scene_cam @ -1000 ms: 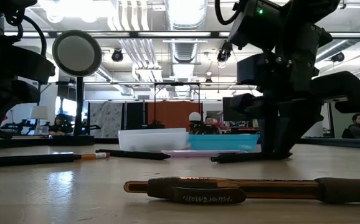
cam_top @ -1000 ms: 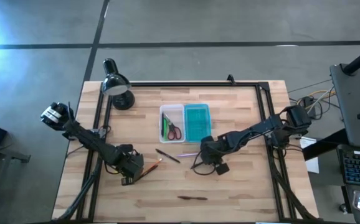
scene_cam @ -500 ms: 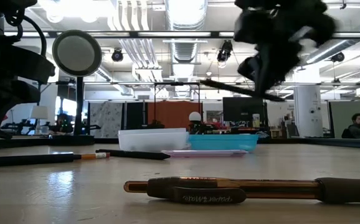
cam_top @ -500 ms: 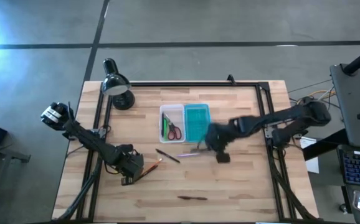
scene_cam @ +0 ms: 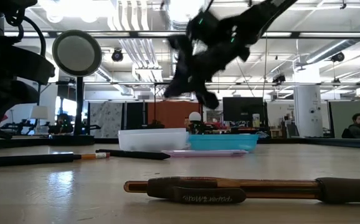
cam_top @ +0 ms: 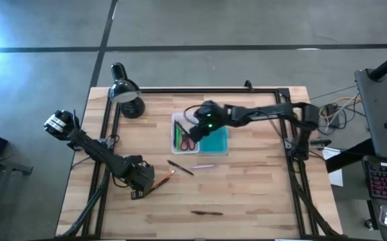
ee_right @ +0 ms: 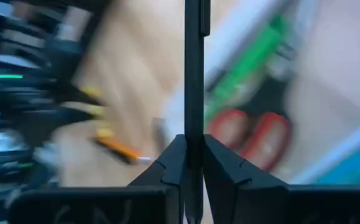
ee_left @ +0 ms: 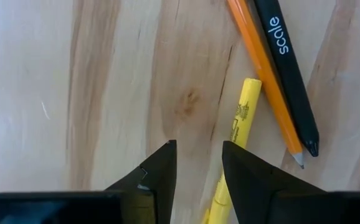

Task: Pick & place school supplies into a supply box
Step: Put the right black pen into the supply box, then put the yellow pen into the blue box

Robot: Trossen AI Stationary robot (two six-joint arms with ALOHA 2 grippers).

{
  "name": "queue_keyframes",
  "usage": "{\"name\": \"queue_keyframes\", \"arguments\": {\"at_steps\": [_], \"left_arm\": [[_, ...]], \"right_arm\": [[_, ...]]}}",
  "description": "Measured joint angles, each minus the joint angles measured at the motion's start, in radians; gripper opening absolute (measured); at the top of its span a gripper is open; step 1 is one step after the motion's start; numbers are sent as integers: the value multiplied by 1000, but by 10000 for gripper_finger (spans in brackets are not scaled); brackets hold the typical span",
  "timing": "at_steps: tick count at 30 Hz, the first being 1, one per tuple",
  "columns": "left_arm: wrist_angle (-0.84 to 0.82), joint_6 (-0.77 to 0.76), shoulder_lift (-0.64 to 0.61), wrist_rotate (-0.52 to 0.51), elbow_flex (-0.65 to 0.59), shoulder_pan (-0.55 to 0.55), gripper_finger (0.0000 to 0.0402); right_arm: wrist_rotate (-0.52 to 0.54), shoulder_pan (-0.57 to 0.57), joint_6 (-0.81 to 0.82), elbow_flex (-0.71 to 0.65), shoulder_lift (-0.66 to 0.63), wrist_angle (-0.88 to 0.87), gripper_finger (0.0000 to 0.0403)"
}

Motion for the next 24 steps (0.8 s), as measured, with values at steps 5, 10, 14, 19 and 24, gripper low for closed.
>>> {"name": "queue_keyframes", "arguments": {"at_steps": [5, 10, 14, 19, 24], "left_arm": [[0, -27, 0, 3, 0, 0, 112], [0, -54, 0, 4, 0, 0, 112], [0, -55, 0, 6, 0, 0, 112], [20, -31, 0, 6, -6, -3, 112], [68, -2, -1, 8, -21, -9, 112]], "right_arm": [[61, 9, 44, 78, 77, -30, 79], [91, 6, 13, 150, 130, -65, 139], [91, 8, -141, 186, 118, -132, 182], [207, 14, -428, 185, 25, -223, 213], [336, 15, -597, 158, -71, -343, 216]]}}
